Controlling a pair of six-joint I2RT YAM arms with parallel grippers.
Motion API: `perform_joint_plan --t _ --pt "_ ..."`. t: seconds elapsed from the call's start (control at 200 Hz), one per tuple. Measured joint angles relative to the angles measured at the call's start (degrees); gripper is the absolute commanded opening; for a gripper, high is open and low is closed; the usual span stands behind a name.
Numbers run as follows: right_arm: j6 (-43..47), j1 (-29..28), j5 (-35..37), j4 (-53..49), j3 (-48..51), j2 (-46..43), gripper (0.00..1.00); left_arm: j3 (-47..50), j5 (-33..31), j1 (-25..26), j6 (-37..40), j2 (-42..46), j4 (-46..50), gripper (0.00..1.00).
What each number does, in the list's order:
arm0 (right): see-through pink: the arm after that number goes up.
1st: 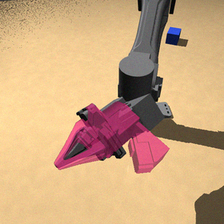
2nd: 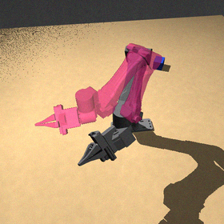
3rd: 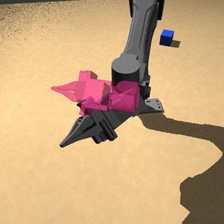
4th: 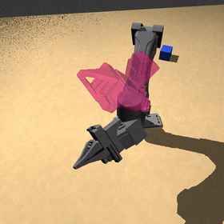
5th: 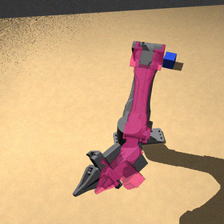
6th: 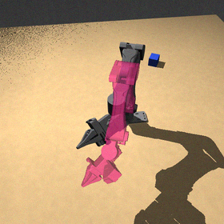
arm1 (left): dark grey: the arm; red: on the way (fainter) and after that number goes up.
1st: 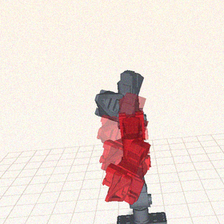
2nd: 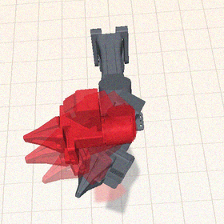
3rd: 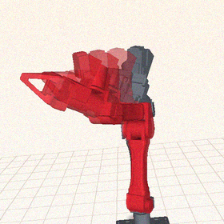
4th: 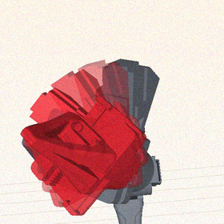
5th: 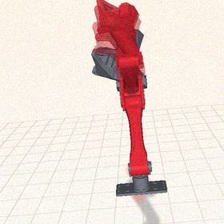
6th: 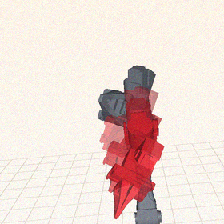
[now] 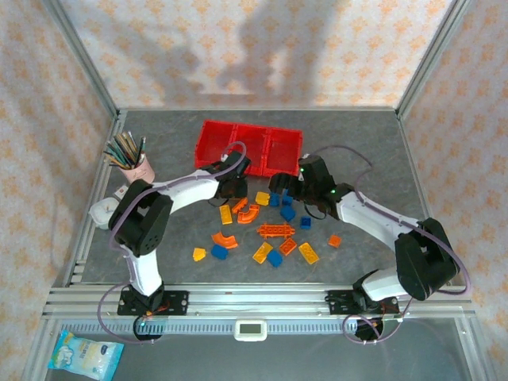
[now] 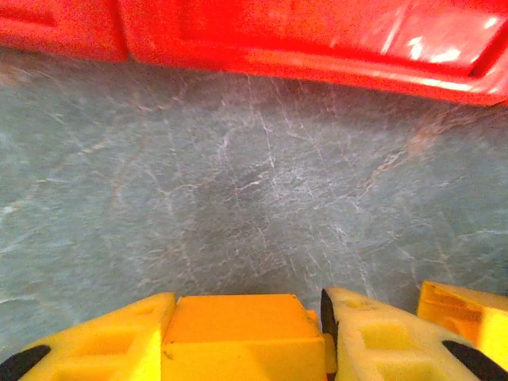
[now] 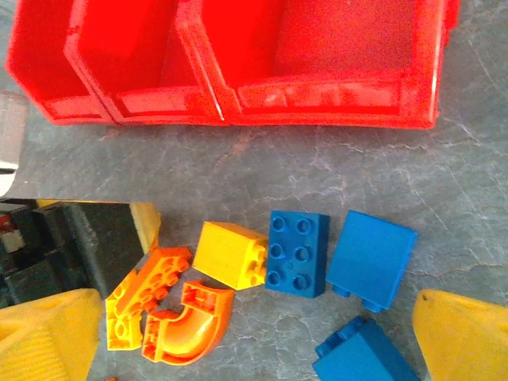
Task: Sort the legos into containers by color
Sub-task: Pick up the lego from the center of the table, then place the lego in the container.
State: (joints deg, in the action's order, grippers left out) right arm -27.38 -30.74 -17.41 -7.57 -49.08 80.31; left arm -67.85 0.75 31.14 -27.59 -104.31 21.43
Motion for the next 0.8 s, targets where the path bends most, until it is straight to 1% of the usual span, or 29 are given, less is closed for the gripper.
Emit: perform_joint_plan --t 0.16,0.24,0.355,0.45,0.546,0.741,0.796 --pt "0.22 -0.79 -1.07 -0.17 -2.58 0.48 1.00 0.81 -1.60 -1.40 -1.55 6.47 -0.07 0.34" --pt "0.20 -1.64 -1.40 -0.11 -4.83 2.27 1.00 0.11 -2.36 -3.76 -2.47 8.26 -0.20 0.34" --pt "0.13 -2.86 -1.68 0.94 -7.15 5.20 1.00 -3.02 -3.08 -7.63 -2.84 7.91 -0.44 0.34" --pt "-0.33 -3.39 -2.01 2.49 -8.13 7.26 1.00 -7.89 -3.08 -10.78 -2.99 5.62 -0.98 0.34" --pt "-0.76 -3.39 -1.92 3.50 -9.27 9.09 1.00 -13.40 -3.30 -12.85 -2.95 1.86 -2.23 0.34" --pt "-1.01 -3.39 -0.79 3.96 -12.74 12.11 1.00 -23.23 -4.31 -14.32 -2.91 -7.85 -3.30 0.37" --pt "-0.96 -3.39 -0.37 3.87 -13.77 12.55 1.00 -25.53 -4.33 -14.69 -2.93 -10.91 -3.34 0.39"
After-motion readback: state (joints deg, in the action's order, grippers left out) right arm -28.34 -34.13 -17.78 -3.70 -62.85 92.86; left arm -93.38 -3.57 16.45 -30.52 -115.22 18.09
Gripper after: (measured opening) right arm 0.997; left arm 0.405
